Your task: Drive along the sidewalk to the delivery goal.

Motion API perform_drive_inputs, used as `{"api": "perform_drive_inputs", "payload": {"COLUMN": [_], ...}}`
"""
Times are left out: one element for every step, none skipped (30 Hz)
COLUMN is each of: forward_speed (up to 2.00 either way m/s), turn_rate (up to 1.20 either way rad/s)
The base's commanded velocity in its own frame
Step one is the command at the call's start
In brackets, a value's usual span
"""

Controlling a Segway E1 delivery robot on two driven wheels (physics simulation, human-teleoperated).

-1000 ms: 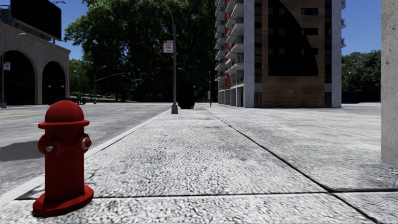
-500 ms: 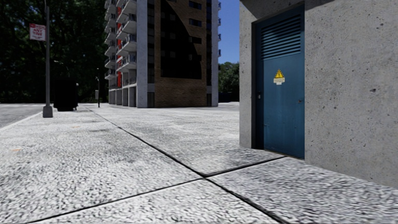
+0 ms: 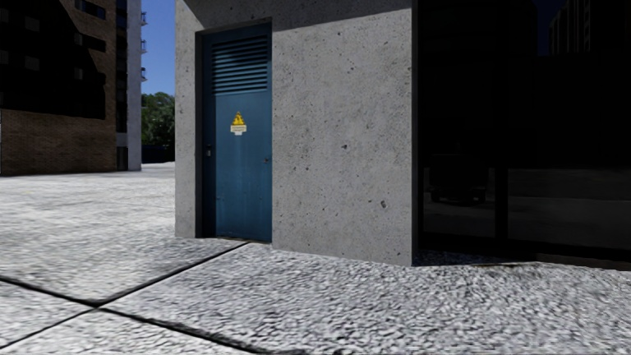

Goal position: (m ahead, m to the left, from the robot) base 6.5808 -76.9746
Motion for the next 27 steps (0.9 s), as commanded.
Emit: {"api": "perform_drive_inputs", "payload": {"forward_speed": [0.0,0.0,0.0,0.0,0.0,0.0,0.0,0.0,0.0,0.0,0.0,0.0,0.0,0.0,0.0,0.0,0.0,0.0,0.0,0.0,0.0,0.0,0.0,0.0,0.0,0.0,0.0], "turn_rate": [-1.2,-1.2,-1.2,-1.2,-1.2,-1.2,-1.2,-1.2,-1.2,-1.2,-1.2,-1.2,-1.2,-1.2,-1.2,-1.2,-1.2,-1.2,-1.2,-1.2,-1.2,-1.2,-1.2,-1.2,-1.2,-1.2,-1.2]}}
